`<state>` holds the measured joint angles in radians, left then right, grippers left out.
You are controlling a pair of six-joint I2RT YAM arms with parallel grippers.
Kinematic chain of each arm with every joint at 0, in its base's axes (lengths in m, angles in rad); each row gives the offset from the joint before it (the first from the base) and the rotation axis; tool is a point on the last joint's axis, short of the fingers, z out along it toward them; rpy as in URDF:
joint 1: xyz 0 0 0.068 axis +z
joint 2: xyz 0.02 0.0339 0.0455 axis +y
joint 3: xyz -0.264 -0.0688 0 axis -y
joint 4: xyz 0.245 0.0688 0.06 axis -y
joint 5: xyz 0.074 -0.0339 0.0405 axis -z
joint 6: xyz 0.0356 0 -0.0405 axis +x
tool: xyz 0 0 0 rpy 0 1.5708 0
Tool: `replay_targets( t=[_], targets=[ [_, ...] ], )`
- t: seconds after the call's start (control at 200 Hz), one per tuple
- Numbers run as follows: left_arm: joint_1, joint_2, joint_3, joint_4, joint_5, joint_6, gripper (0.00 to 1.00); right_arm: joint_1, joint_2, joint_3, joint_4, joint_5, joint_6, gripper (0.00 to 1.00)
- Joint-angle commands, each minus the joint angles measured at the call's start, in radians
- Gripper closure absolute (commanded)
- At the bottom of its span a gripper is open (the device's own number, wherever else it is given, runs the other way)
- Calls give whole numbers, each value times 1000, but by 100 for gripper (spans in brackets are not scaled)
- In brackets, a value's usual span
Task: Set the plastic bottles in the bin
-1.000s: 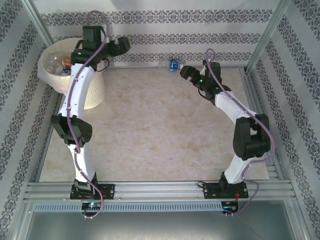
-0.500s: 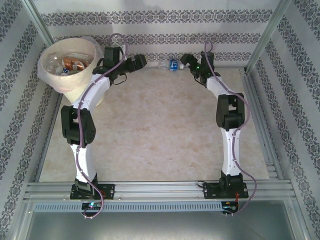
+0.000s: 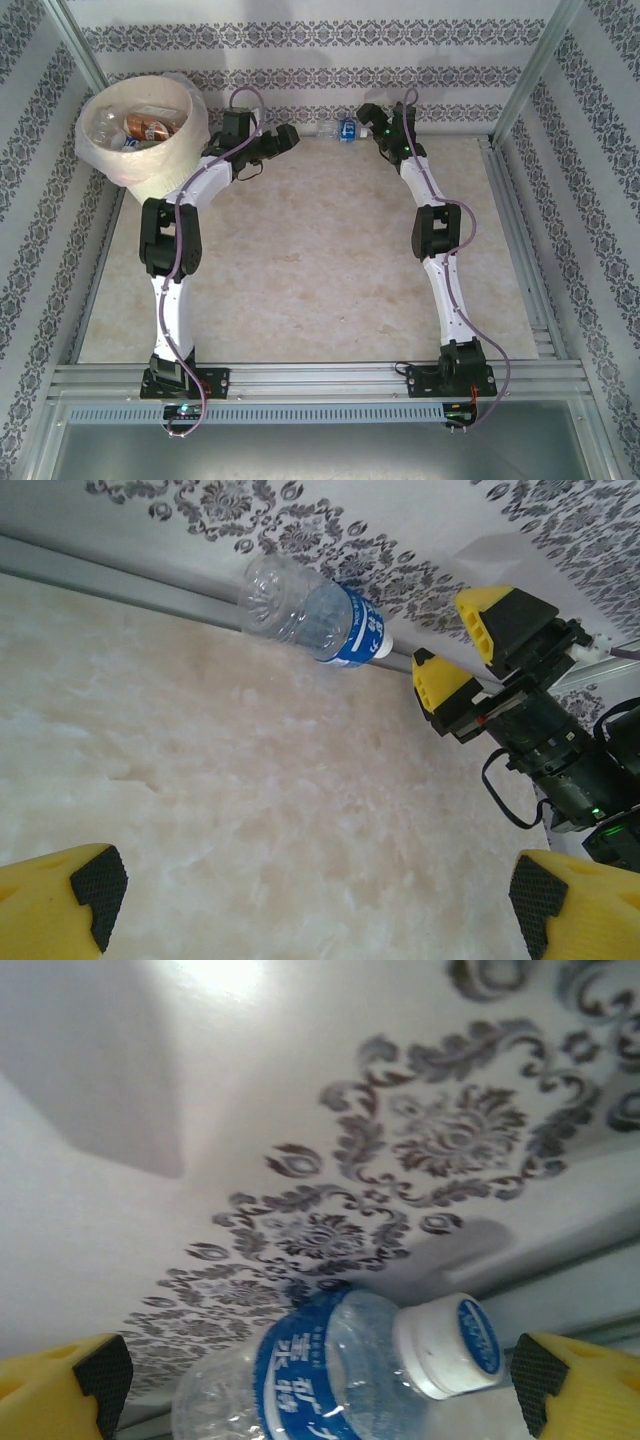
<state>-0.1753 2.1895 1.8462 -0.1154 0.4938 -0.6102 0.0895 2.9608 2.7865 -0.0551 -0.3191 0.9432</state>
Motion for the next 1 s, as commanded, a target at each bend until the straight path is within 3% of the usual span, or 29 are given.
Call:
replay_targets(
  t=[0.0,0.57,0.834,0.994],
  targets=[
    [0,70,77,60,33,-2,0,9,16,37,-1,26,-23,2],
    [-1,228,206,30,38,-33,0,89,117,77,197,102,36,2],
    [6,297,320,-29,-87,-152,0,158,22,42,192,-100,-136,2],
    [28,271,276,-12,-183,-260,0,221,1,44,176,-220,-188,2]
  ],
)
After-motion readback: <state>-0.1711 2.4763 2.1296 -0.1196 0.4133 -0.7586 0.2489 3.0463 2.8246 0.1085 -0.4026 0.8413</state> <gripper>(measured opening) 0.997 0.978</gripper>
